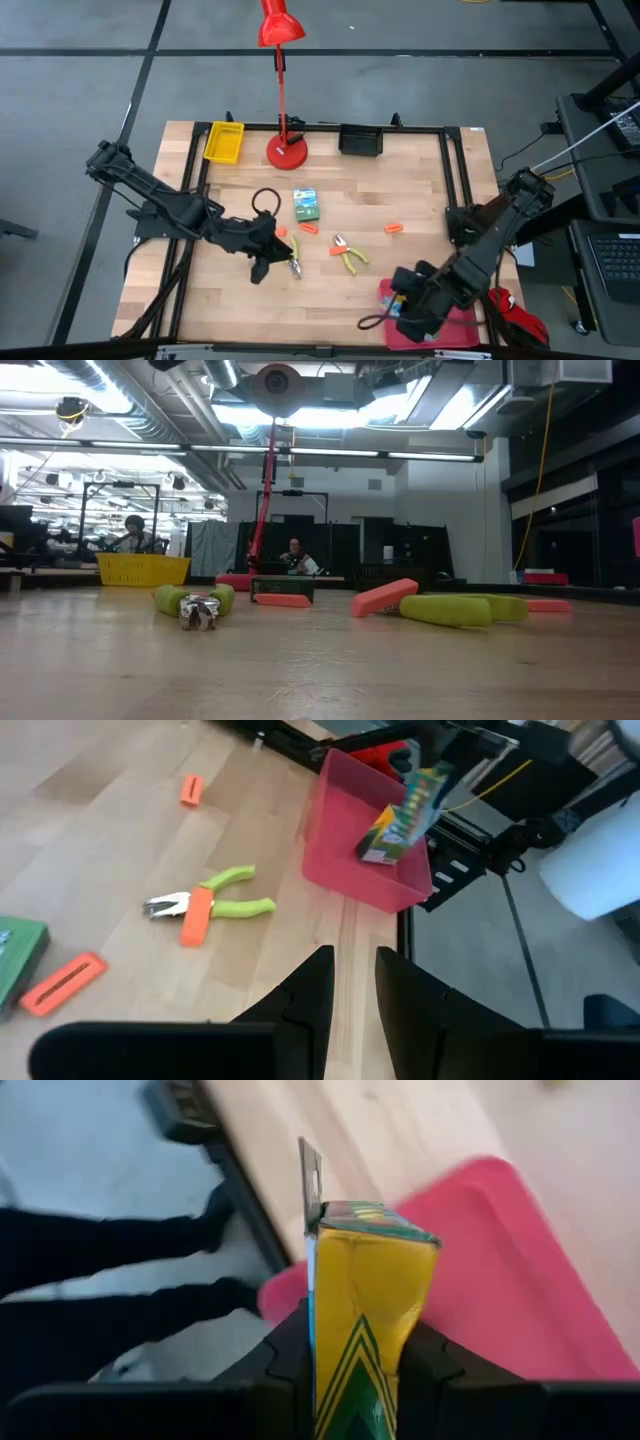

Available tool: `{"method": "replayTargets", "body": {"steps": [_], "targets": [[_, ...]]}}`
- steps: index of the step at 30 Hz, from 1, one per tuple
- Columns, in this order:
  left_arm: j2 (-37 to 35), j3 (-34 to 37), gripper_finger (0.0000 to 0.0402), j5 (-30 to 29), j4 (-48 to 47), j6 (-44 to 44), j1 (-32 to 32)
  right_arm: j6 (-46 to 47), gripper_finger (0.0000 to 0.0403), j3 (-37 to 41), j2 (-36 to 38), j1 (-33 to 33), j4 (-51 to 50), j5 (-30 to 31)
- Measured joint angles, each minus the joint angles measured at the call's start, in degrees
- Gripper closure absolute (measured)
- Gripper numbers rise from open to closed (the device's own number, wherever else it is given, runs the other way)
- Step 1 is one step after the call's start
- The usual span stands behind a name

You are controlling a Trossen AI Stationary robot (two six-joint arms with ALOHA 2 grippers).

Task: Pick & Place School Supplies
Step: Put the yellow crayon box into the red bin

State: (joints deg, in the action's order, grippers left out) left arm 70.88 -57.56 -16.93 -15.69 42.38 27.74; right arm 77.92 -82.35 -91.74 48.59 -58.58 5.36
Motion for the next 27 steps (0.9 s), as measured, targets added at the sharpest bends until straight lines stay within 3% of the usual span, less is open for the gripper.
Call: {"method": "replayTargets", "body": {"steps": [6, 22, 27], "targets": [[0.74, 0.00, 0.0329, 0.44, 1.86, -1.64, -0.02, 10.15, 0.0293, 0.00, 0.00, 2.40, -5.92, 2.19], [-0.12, 0.00, 0.0329, 0.98, 1.78, -2.15, -0.02, 21.96, 0.0248, -0.04, -0.60, 5.70, 0.43, 3.26], [-0.12, 0.00, 0.0329, -0.62, 1.80, -1.60, -0.02, 23.68, 0.0248, -0.04, -0.61, 5.08, 0.42, 8.97]]}}
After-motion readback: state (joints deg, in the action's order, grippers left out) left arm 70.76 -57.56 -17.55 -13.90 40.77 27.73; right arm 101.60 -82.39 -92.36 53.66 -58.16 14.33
